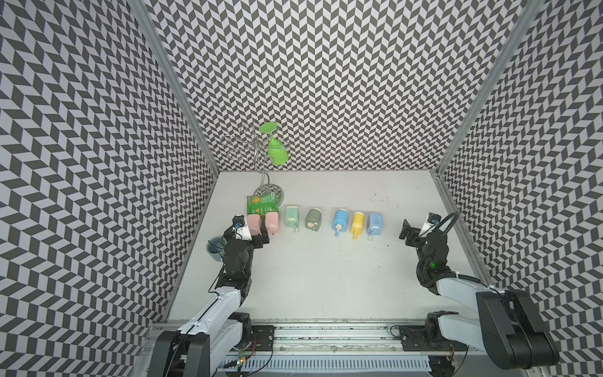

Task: Put the tray back into the pencil sharpener
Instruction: Reset both arms

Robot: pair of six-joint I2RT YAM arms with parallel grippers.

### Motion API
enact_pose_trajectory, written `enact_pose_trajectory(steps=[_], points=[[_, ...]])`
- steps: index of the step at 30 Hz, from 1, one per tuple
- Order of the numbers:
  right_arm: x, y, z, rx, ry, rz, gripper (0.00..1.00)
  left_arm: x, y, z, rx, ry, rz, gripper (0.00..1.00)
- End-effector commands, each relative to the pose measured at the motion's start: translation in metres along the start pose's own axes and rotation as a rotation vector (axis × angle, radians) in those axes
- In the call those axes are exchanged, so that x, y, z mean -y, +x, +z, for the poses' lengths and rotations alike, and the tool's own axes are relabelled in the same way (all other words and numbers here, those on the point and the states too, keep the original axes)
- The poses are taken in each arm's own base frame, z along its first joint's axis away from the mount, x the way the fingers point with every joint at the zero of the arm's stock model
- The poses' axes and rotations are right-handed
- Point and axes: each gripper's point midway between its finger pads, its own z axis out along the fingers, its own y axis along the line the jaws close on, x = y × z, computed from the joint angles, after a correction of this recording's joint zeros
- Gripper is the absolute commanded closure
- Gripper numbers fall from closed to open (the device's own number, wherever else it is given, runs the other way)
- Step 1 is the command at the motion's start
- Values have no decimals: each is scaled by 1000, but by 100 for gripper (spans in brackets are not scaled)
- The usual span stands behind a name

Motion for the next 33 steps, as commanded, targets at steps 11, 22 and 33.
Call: enact_pose_trajectory(steps=[11, 22, 33], points=[[-20, -33, -11, 243, -152, -60, 1, 14, 2, 21, 118, 128, 53, 0], [-1, -21, 9, 209, -32, -5, 1, 2, 12, 16, 197, 87, 40, 0], [-4, -24, 19, 191, 11, -23, 1, -19, 21, 35, 119, 0, -25, 0]])
